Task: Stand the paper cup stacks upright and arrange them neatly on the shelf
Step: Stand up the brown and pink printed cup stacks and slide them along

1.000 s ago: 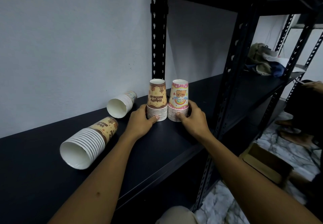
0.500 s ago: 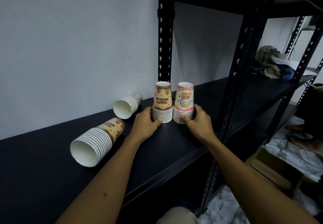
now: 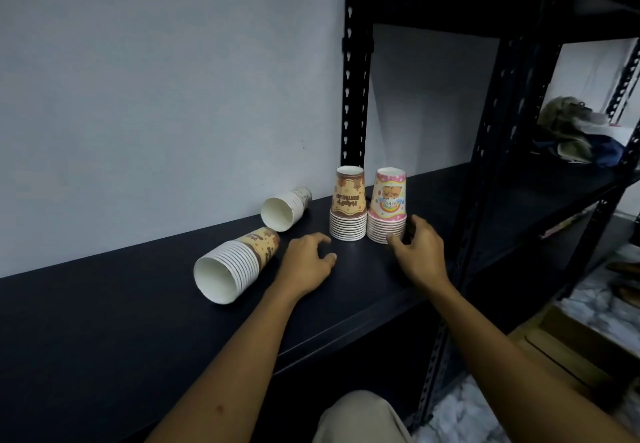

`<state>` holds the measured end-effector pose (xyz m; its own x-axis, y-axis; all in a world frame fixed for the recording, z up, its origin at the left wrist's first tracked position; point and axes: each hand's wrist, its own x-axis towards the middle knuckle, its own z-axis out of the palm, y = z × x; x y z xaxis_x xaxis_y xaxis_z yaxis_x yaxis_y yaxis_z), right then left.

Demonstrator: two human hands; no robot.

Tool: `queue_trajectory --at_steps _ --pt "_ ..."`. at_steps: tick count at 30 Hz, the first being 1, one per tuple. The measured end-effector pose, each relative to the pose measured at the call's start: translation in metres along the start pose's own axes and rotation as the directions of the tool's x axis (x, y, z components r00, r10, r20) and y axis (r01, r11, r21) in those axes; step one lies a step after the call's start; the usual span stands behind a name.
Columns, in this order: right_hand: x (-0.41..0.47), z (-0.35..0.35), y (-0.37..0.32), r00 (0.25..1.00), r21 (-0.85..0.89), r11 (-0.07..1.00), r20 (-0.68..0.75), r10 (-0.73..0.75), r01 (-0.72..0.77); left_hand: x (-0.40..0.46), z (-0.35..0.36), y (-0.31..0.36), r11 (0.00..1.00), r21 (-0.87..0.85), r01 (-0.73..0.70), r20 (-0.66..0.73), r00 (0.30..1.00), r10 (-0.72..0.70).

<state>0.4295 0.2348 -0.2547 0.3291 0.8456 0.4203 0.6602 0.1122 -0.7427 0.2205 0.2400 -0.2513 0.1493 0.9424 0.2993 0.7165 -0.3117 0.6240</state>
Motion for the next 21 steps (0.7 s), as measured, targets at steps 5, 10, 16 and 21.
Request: queue_trajectory --at_steps 5,10,16,21 --pt "-0.032 0.000 -0.005 0.999 -0.155 0.987 0.019 -0.048 0.050 -0.020 0.003 0.011 0.916 0.378 -0.136 0.072 0.990 0.117" --pt "-0.050 0.001 -0.013 0.983 -0.231 0.960 0.131 -0.129 0.157 -0.039 -0.017 0.028 0.651 0.710 -0.269 0.135 0.959 0.249" --pt "-0.053 0.013 -0.038 0.895 -0.386 0.865 0.421 -0.146 0.322 -0.049 -0.069 0.029 0.507 0.831 -0.229 0.084 0.952 0.293" --pt "-0.061 0.031 -0.062 0.828 -0.374 0.839 0.540 -0.149 0.395 -0.060 -0.108 0.008 0.590 0.804 0.073 -0.062 0.997 -0.040"
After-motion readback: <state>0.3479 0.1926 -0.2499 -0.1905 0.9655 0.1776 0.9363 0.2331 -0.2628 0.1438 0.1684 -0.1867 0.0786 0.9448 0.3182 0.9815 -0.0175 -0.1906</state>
